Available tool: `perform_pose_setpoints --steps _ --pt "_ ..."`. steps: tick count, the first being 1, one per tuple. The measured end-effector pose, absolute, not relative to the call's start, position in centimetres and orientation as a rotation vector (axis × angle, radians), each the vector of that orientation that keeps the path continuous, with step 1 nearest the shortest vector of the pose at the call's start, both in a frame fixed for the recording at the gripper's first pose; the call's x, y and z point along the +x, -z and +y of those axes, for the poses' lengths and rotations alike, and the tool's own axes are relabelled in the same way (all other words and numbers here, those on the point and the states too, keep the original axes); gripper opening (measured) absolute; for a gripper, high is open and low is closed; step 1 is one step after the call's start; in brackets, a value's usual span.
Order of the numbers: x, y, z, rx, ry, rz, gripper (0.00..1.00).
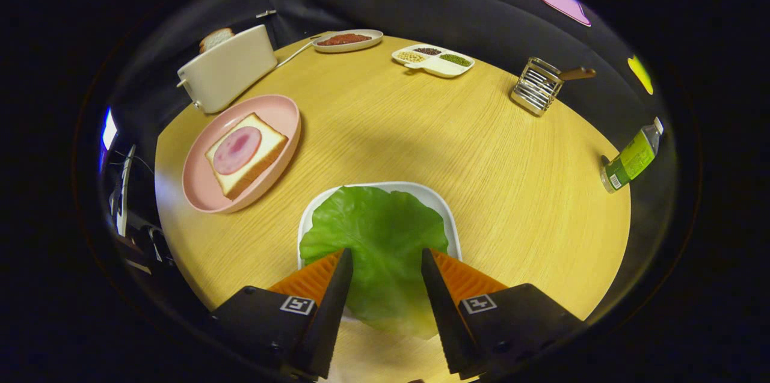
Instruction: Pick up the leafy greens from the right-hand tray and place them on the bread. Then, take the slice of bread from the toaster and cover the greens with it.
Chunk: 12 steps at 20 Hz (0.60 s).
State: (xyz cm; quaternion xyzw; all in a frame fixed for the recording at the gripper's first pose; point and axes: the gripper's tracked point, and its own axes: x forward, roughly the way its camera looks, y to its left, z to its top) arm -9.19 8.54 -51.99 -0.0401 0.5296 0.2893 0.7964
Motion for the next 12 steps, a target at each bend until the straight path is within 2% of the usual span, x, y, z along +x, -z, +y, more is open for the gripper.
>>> perform_pose_setpoints --steps 5,6,9,11,12 --pt "-9.11 51.99 8.55 -0.081 -0.623 1.168 0.71" --pt "-9.15 51.93 8.74 -0.085 -0.633 1.17 0.62" --pt "-9.27 51.81 9.17 -0.106 -0.641 1.163 0.18" --pt "-9.21 51.76 9.11 -0.12 -0.624 1.156 0.07" --pt "-9.15 51.47 9.02 -0.116 -0.62 1.152 0.06"
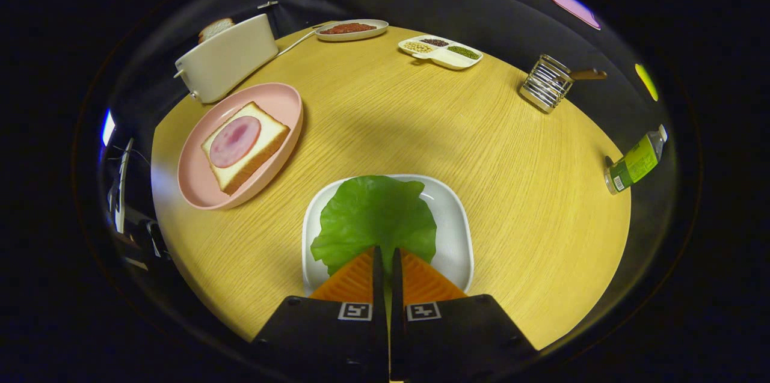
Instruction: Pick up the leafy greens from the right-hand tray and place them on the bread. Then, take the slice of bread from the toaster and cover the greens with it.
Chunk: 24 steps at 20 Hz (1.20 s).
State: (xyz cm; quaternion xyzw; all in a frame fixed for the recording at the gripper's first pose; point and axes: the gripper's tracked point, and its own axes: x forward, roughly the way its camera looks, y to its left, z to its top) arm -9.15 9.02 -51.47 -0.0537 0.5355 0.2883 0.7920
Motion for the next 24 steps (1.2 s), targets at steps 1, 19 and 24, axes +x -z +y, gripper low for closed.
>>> perform_pose_setpoints --steps 1,19,24 --pt "-9.0 50.9 9.0 -0.099 -0.61 1.147 0.06" --pt "-8.1 35.2 23.0 0.16 -0.715 0.983 0.06" --pt "-8.6 35.6 27.9 0.16 -0.742 1.016 0.06"
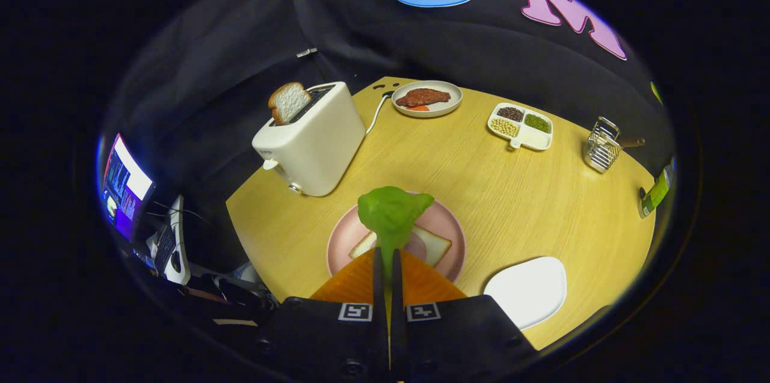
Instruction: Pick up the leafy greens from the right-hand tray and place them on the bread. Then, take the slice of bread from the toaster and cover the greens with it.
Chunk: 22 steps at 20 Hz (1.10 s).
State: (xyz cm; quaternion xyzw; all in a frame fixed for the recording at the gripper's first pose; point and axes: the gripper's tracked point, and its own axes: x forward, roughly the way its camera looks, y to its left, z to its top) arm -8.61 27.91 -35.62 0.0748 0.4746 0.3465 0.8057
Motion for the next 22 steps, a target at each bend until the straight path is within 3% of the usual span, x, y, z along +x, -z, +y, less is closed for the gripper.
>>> perform_pose_setpoints --steps 5,7,10,12,17,22 --pt "-8.4 38.0 29.4 0.112 -0.706 1.059 0.09" --pt "-8.4 39.4 29.7 0.107 -0.691 1.081 0.18" --pt "-8.2 40.4 29.4 0.092 -0.663 1.092 0.41" --pt "-8.3 40.3 29.3 0.08 -0.656 1.086 0.67" --pt "-8.4 38.2 29.7 0.093 -0.649 1.037 0.71" --pt "-6.6 31.5 31.5 0.149 -0.674 0.927 0.71"
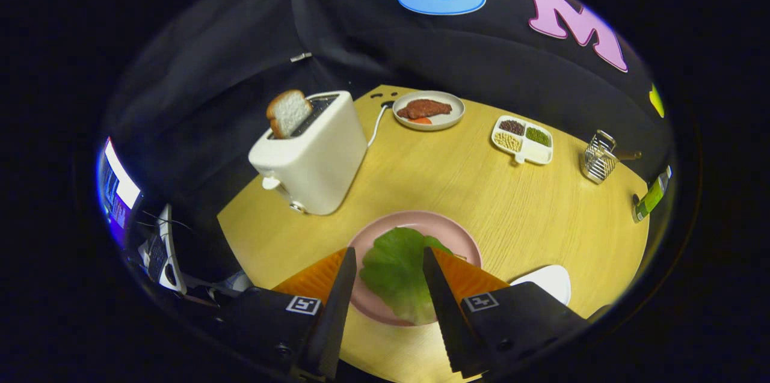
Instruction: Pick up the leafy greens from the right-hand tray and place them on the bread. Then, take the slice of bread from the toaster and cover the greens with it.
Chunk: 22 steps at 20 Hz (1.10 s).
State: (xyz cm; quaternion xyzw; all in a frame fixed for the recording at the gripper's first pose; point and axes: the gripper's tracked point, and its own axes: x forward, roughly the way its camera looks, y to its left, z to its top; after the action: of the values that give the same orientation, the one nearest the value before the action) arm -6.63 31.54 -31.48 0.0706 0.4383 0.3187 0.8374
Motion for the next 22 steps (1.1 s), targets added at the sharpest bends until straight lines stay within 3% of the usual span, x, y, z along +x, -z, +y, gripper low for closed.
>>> perform_pose_setpoints --steps 7,11,22 --pt "0.1 19.8 39.1 0.173 -0.719 0.738 0.71" --pt "2.6 16.7 45.8 0.16 -0.761 0.694 0.71" --pt "5.6 24.5 57.0 -0.003 -0.703 0.853 0.7"
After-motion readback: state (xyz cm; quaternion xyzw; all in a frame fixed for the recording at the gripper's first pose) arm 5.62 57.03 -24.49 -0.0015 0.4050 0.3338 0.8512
